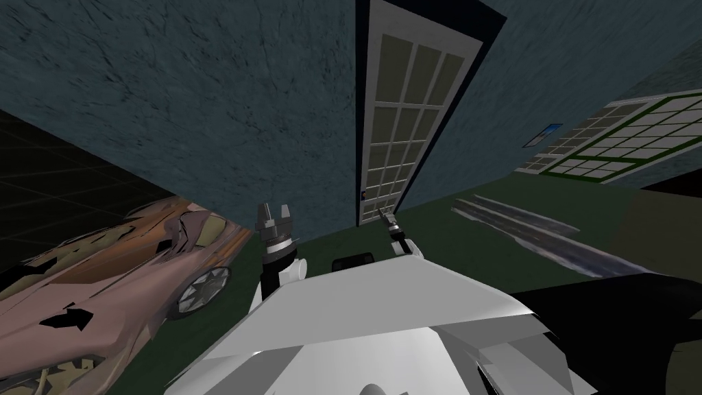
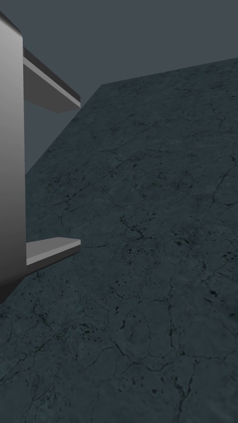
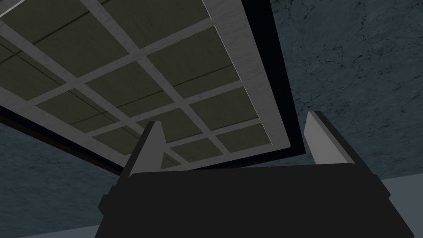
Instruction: Pull the door open
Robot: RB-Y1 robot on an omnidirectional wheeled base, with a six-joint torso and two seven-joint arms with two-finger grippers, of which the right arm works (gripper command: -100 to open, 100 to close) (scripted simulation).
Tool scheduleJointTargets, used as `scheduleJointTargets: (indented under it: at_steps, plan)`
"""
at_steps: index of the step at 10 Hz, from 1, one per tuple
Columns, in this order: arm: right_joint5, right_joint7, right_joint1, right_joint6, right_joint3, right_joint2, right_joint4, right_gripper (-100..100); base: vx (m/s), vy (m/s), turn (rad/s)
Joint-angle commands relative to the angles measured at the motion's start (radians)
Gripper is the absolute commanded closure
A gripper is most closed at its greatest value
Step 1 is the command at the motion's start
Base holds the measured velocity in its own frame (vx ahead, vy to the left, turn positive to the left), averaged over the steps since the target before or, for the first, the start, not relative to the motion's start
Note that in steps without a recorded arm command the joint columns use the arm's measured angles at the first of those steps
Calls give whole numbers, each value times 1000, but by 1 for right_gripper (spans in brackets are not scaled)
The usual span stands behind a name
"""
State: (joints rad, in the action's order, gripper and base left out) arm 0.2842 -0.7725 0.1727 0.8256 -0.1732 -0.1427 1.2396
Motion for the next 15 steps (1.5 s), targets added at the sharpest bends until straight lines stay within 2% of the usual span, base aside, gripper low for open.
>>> scheduleJointTargets:
  at_steps: [1,11,15]
  plan:
    - [12,-30,-9,14,-4,-2,-43,-100,100,-5,6]
    - [78,-177,-77,71,-27,-19,-275,-100,101,-3,7]
    - [99,-226,-100,90,-35,-24,-351,-100,96,4,5]
